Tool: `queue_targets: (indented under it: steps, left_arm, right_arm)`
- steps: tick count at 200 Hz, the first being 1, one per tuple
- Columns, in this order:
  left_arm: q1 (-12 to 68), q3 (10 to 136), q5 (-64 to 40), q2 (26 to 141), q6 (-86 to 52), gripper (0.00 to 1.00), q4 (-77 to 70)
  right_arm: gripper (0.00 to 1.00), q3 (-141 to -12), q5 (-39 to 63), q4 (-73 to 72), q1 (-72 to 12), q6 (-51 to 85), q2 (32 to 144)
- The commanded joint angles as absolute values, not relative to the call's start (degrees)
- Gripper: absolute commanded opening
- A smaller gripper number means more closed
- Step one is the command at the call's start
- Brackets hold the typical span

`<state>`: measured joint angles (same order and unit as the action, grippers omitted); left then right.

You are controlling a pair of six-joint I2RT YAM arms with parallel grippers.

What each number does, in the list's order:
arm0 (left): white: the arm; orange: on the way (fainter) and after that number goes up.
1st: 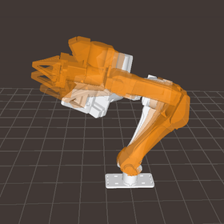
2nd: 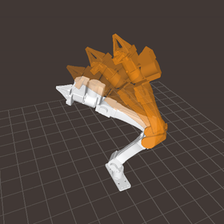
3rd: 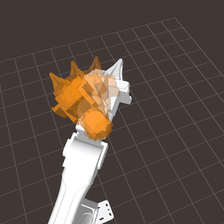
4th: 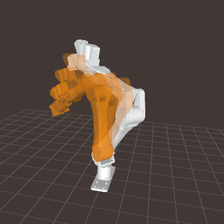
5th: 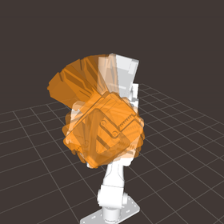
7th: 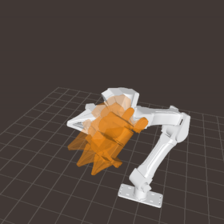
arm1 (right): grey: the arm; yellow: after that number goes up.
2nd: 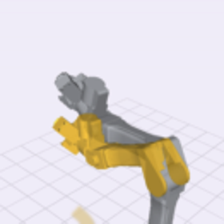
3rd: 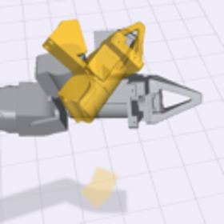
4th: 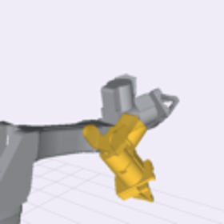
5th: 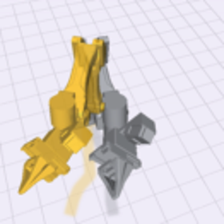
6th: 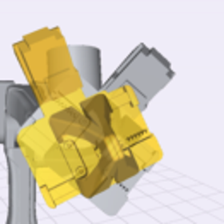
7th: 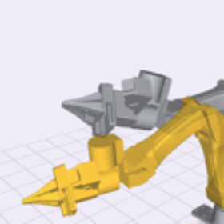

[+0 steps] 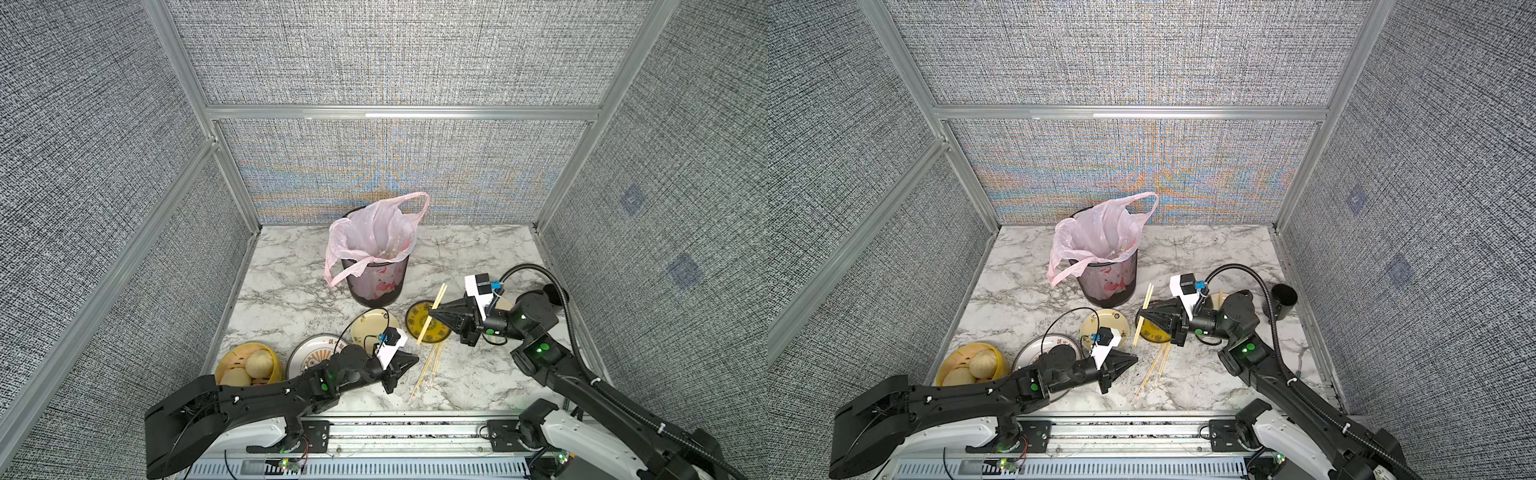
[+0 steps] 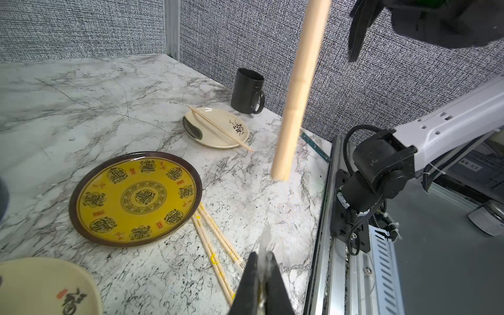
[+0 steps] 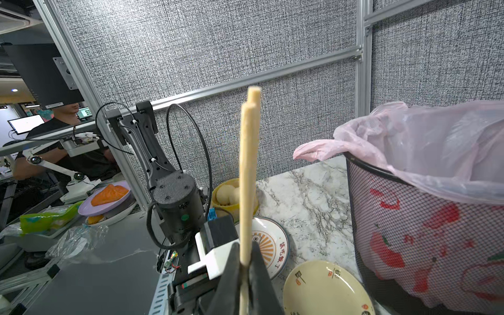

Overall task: Remove the packaging of disposable chopsticks
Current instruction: Remove the packet bag from the disposable chopsticks, then place the packet bag in the trash bin.

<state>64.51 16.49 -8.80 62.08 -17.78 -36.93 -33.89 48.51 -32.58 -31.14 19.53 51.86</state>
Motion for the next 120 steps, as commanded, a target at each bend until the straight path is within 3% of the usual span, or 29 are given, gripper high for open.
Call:
queue_targets:
  steps: [1,23,49,84,120]
  left_arm:
    - [64.51,19.17,-2.74,59.48,-16.25,0.00,-31.55]
    - [63.35,25.94,7.96,53.00,-14.87,0.00,-19.12]
    - [62.87,37.38,13.18,50.75,-10.78,0.00,-10.62]
    - [57.46,58.31,24.13,61.88,-6.30,0.00,-0.49]
    - [46.03,80.07,22.10,78.16,-4.13,0.00,8.06]
  right_arm:
    - [0.00,-36.09,46.61,-27.43,-29.58,20.65,52.20]
    - [0.00,-38.49,35.90,-14.06,-28.56,20.52,51.49]
    - [0.00,-38.81,26.17,-4.53,-28.56,21.65,51.42]
    - [0.00,-38.21,25.91,-4.16,-28.48,22.48,53.35]
    - [0.00,-39.45,25.02,-1.82,-27.98,21.80,55.72]
